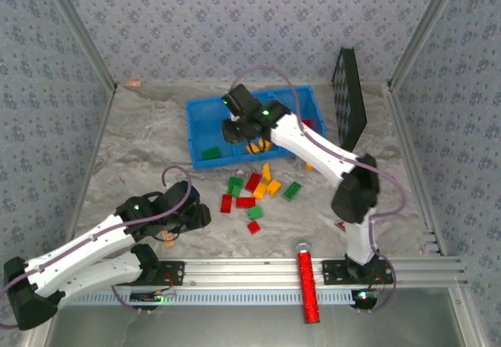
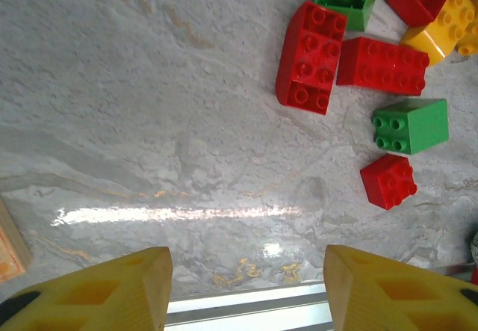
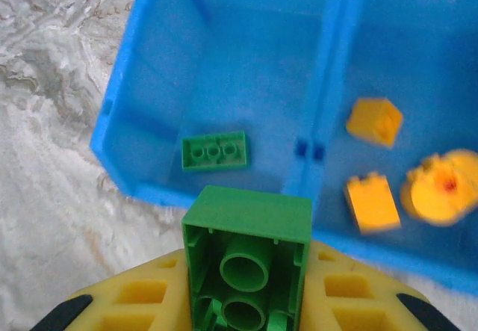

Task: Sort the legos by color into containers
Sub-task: Place the lego in the container.

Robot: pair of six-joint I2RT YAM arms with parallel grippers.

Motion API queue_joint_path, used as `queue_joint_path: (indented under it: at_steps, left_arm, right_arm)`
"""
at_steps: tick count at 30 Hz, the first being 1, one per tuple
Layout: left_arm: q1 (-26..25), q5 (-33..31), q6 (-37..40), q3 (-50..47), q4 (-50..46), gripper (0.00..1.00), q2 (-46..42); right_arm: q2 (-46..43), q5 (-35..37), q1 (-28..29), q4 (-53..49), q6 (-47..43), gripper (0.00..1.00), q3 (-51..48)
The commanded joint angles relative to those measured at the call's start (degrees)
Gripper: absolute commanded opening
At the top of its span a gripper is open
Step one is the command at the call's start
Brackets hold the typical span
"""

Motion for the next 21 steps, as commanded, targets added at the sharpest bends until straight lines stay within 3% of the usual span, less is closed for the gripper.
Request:
queue_joint_path:
  at_steps: [1, 8, 15, 21]
  left_arm:
    - [-2.64, -2.14, -6.23, -1.24, -0.17, 0.57, -0.52]
    - [-7.27, -3.05, -10.77, -2.06, 0.95, 0.57, -0.04]
    - [-14.87, -4.17, -16.11, -3.01, 0.59, 0.58, 0.25]
    - [-18.2, -7.97, -17.88, 1.68, -1.18, 0.62, 5.43]
  right_arm:
    - [8.24, 0.63, 0.56, -3.87, -12.02, 0.25, 10.33]
    - [20.4, 3.65, 2.14, -3.88, -19.7, 0.25, 22.74]
    - [25.6, 6.78, 3.95, -1.48, -25.86, 0.26, 22.29]
    - [27.24, 7.29, 4.54, 0.17, -26.45, 0.29, 20.85]
